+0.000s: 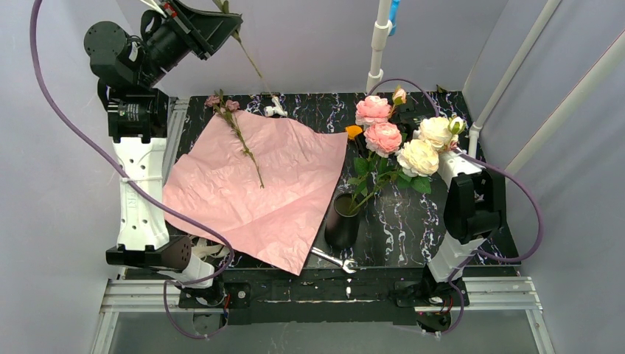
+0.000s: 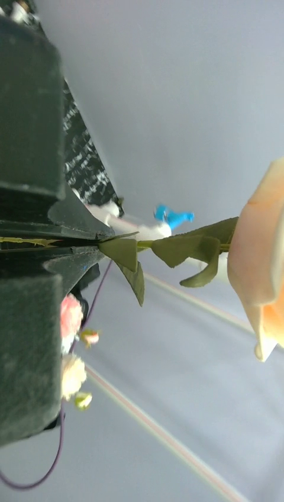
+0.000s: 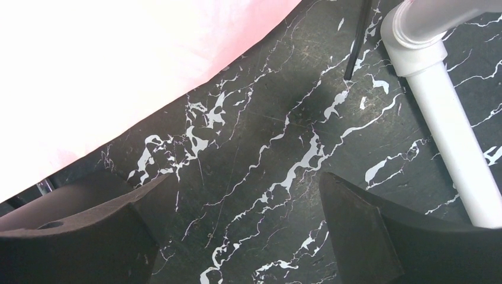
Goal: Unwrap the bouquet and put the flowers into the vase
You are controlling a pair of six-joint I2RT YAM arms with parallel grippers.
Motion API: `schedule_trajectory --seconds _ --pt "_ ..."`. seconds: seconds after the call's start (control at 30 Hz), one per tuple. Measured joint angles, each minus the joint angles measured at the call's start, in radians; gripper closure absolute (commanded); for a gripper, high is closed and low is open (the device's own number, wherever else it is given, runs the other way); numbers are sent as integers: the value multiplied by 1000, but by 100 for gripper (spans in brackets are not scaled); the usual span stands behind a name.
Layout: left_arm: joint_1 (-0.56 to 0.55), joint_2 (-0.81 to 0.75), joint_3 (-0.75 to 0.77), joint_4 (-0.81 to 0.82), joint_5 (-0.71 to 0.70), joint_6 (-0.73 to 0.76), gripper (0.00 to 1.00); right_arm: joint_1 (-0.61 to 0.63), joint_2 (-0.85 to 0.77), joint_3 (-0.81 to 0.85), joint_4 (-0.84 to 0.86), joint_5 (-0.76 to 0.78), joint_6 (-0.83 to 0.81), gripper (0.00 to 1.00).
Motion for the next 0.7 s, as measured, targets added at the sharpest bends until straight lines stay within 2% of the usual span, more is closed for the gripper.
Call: schedule_trajectory --seconds 0.3,0.7 --pt "-243 -6 11 15 -18 41 100 0 -44 -27 5 0 7 2" --pt "-460 -39 -86 28 -68 187 100 0 -92 -66 23 5 11 2"
